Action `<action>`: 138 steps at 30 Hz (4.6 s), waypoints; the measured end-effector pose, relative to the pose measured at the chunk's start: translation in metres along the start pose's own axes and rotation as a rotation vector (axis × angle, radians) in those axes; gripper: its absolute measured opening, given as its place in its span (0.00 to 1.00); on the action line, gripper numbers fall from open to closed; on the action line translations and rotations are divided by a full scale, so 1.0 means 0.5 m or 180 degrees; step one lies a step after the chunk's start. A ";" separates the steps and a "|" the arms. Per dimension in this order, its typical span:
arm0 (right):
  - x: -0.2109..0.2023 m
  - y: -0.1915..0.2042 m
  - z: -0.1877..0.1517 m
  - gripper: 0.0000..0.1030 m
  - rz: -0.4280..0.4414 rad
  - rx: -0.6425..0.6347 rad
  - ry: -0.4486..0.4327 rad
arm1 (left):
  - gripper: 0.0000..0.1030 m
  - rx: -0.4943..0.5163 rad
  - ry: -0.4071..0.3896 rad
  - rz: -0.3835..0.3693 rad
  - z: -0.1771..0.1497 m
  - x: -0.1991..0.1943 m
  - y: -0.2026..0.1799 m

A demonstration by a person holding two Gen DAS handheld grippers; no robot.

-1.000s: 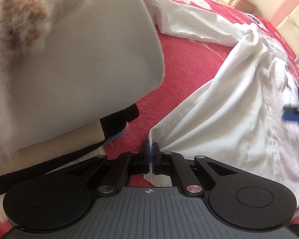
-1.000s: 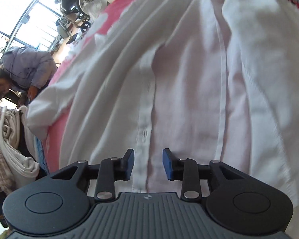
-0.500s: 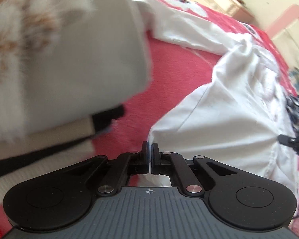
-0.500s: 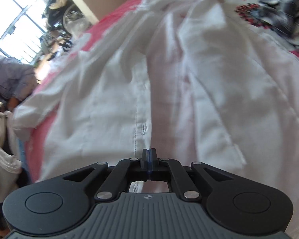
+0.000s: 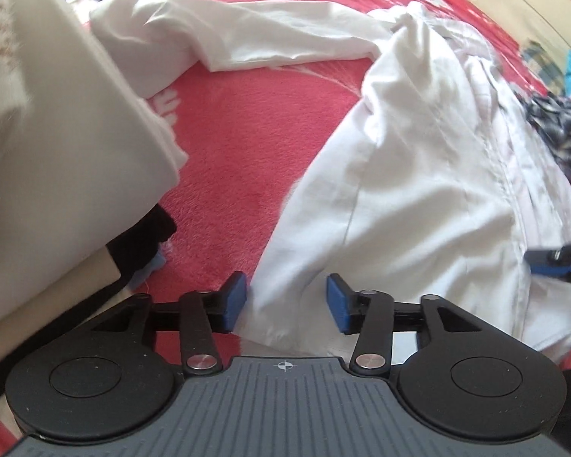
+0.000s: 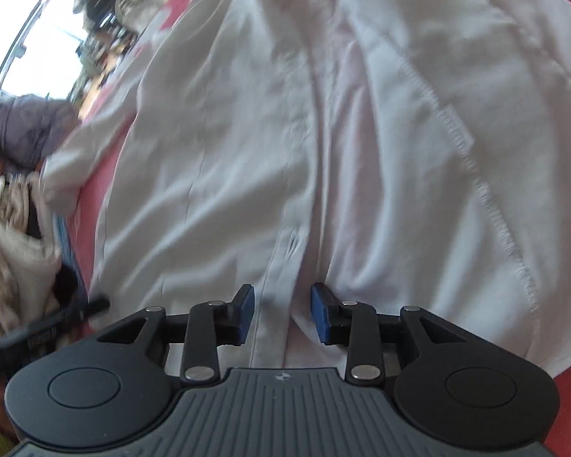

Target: Fold clothes

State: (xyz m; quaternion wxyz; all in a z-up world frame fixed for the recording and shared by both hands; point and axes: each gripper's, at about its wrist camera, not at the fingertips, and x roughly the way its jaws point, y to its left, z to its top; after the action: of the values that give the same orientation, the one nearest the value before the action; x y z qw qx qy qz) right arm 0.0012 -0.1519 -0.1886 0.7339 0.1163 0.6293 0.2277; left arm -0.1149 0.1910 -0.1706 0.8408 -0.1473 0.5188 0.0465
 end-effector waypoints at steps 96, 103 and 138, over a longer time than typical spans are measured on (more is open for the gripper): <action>-0.027 0.080 -0.035 0.17 -0.0720 -0.0920 -0.0570 | 0.00 -0.0199 0.0180 -0.0114 0.021 0.050 0.045; -0.016 0.069 -0.044 0.17 -0.0788 -0.0917 -0.0511 | 0.08 -0.0340 0.0209 -0.0081 0.006 0.046 0.073; -0.044 0.038 -0.050 0.17 -0.0797 -0.0689 -0.0725 | 0.00 0.0201 -0.0482 -0.0830 0.054 -0.109 -0.038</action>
State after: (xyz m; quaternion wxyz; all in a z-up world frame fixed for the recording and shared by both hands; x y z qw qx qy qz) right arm -0.0289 -0.1488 -0.1654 0.8311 -0.0175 0.5236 0.1864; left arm -0.1122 0.1849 -0.1072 0.8807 -0.1829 0.4316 -0.0684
